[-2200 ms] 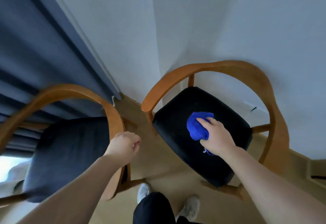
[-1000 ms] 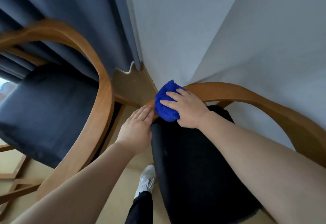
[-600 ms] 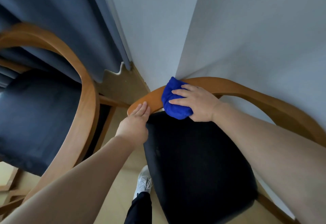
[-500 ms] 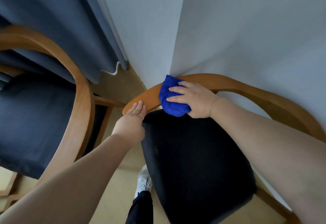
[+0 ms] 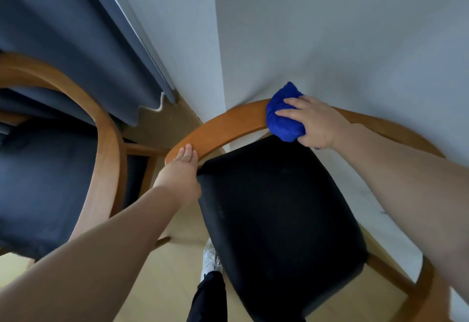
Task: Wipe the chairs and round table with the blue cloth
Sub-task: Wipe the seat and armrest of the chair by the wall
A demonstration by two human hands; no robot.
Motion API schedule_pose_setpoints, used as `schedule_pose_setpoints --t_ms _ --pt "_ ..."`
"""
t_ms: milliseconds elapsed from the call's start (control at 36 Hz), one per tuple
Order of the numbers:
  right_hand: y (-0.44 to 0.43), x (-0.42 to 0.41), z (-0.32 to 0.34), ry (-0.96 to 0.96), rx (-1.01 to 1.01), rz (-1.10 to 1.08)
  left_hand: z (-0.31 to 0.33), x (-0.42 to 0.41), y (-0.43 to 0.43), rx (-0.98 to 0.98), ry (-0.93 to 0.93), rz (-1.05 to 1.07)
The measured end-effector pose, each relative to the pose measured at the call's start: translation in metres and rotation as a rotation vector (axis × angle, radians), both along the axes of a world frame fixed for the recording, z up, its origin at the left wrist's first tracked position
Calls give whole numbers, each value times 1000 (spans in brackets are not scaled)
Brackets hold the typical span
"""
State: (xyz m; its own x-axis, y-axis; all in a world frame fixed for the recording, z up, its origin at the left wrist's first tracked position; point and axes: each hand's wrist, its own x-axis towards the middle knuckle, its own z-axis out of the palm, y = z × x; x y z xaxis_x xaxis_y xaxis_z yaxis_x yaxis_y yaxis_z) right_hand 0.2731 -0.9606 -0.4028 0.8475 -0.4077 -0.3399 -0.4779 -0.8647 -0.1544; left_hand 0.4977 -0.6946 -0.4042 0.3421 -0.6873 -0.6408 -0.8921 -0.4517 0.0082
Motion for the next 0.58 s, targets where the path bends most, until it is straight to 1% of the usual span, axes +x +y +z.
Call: schedule_pose_setpoints --t_ms 167,250,306,389,500,583 --pt "-14 -23 1 10 -1 -240 10 -1 -1 -3 -14 -20" --pt "-19 -30 1 12 9 -306 14 -5 -1 -64 -57 -25" --pt "-21 -31 1 10 30 -315 16 -7 -6 -172 -97 -42" --pt "-22 -29 0 27 33 -296 16 -16 -24 -308 -102 -172" --pt "-23 -32 -4 11 23 -282 10 -40 -69 -370 16 -275" --pt "-23 -32 -6 -3 27 -268 4 -57 -103 -394 59 -318"
